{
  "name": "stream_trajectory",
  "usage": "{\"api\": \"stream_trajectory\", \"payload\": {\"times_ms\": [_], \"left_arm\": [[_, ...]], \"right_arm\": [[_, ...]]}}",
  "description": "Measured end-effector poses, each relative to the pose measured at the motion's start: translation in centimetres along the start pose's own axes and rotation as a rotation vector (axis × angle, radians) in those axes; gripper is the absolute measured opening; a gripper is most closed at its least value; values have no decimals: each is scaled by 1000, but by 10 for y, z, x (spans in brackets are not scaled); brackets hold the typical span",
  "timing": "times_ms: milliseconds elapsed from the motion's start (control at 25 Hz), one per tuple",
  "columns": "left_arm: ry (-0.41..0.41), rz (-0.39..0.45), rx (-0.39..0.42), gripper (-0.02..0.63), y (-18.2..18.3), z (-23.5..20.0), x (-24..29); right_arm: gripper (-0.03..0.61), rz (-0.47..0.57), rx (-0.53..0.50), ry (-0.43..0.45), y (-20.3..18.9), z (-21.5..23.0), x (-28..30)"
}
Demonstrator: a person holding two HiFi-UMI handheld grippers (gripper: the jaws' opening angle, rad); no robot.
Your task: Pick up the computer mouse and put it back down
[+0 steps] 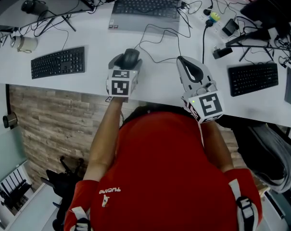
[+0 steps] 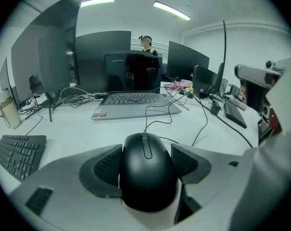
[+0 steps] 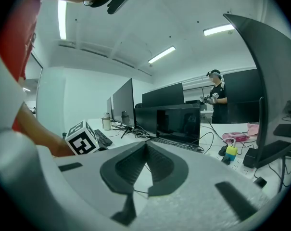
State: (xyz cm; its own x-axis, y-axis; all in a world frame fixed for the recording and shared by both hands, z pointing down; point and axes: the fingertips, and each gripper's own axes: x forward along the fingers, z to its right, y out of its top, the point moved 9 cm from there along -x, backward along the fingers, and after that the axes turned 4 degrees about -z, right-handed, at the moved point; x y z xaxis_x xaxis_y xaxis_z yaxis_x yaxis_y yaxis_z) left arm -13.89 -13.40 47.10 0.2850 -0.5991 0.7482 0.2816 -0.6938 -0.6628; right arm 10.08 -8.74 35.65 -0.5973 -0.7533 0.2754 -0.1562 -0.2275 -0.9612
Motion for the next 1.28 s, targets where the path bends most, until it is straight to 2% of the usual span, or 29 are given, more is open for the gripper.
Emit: {"api": "stream_trajectory", "payload": {"times_ms": [720,1280], "left_arm": [[-32,-61,-17,305,-14,-2,14],[-18,-46,0,305,-16,1,14]], "right_arm": [[5,-8,8,-19,-2,-2,-3],[5,-10,6,-30,-2,-4,-7]]}}
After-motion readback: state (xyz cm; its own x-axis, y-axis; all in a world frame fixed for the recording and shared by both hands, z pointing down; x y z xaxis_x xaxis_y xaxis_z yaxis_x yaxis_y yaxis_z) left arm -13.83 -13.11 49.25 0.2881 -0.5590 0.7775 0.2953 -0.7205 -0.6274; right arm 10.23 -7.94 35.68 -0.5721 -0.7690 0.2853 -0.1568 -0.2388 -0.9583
